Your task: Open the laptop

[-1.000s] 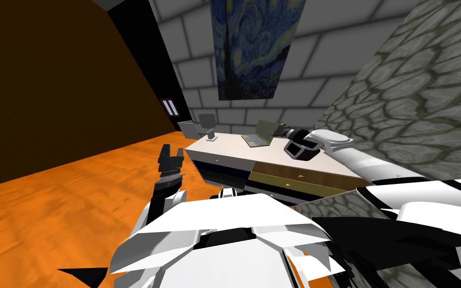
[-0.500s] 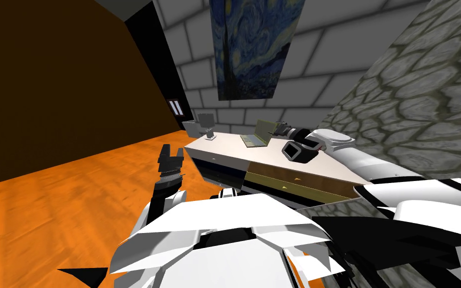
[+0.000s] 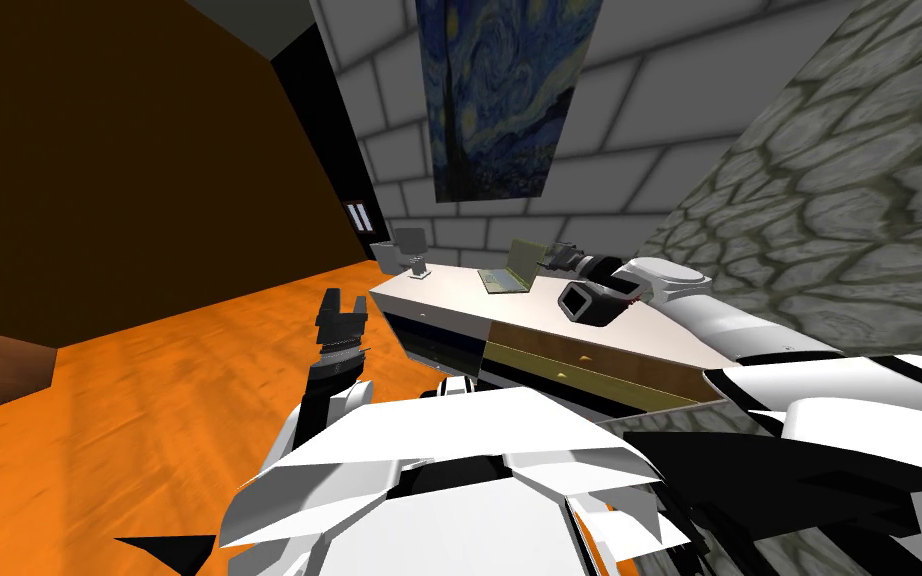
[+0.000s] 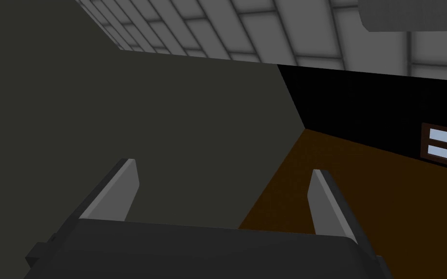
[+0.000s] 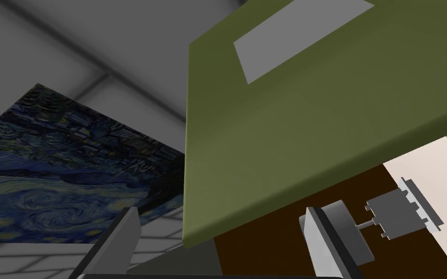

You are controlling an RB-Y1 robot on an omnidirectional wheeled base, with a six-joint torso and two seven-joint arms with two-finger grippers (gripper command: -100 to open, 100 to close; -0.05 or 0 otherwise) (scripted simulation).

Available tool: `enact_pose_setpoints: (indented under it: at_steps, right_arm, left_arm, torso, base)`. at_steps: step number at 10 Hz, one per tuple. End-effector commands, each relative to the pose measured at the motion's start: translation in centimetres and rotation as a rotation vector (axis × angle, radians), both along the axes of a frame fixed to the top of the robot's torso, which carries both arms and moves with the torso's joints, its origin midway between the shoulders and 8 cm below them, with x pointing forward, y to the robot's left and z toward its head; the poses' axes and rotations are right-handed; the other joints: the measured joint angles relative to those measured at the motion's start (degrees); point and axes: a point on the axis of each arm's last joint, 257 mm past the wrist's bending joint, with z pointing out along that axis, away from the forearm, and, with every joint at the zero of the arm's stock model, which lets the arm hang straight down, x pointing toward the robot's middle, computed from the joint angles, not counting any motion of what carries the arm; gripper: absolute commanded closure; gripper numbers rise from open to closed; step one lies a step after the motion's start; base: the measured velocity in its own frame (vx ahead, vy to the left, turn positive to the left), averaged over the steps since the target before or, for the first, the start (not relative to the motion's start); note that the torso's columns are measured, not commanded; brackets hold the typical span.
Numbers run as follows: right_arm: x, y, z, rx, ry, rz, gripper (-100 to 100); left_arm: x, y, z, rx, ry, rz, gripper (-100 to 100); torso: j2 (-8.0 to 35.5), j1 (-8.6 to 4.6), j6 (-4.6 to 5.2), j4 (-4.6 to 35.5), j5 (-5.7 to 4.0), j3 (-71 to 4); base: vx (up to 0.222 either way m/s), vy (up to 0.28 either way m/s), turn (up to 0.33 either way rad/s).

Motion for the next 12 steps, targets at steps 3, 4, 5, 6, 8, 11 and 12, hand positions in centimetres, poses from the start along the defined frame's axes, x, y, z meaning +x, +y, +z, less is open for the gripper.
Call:
enact_pose_setpoints:
  at_steps: [3,4,5,6,8,11,12]
  right_arm:
    - [-0.2,0.7,-0.5,-0.154,0.004,0.005,100]
    - [-0.2,0.9,-0.6,-0.193,0.005,0.006,100]
    - [-0.3,1.1,-0.7,-0.232,0.005,0.008,100]
    - [-0.4,1.4,-0.9,-0.309,0.005,0.012,100]
    - [-0.5,1.7,-1.1,-0.386,0.005,0.017,100]
    - [-0.5,2.1,-2.5,-0.484,0.009,0.02,100]
    - [-0.5,2.2,-2.9,-0.526,0.009,0.021,100]
  left_arm:
    - [0.0,0.0,0.0,0.0,0.0,0.0,0]
    - [0.0,0.0,0.0,0.0,0.0,0.0,0]
    - [0.0,0.0,0.0,0.0,0.0,0.0,0]
    - [0.0,0.0,0.0,0.0,0.0,0.0,0]
    - [0.0,0.0,0.0,0.0,0.0,0.0,0]
    - [0.0,0.0,0.0,0.0,0.0,0.0,0]
    - [0.0,0.0,0.0,0.0,0.0,0.0,0]
  torso:
    - [-0.06,-0.14,0.15,-0.17,-0.02,0.02]
    - [-0.09,-0.38,0.15,-0.17,-0.16,-0.04]
    - [-0.1,-0.64,0.14,-0.13,-0.26,-0.06]
    - [-0.06,-0.72,0.14,-0.08,-0.29,-0.04]
    - [0.07,-0.53,0.16,-0.02,-0.19,0.06]
    - [0.28,-0.34,0.12,0.13,-0.1,0.2]
    - [0.29,-0.15,0.09,0.13,-0.01,0.19]
  base:
    - [0.011,0.082,-0.014]
    - [0.018,0.083,-0.022]
    - [0.016,0.079,-0.009]
    - [0.03,0.106,-0.024]
    - [0.017,0.098,-0.024]
    - [0.016,0.067,-0.012]
    - [-0.005,0.097,-0.038]
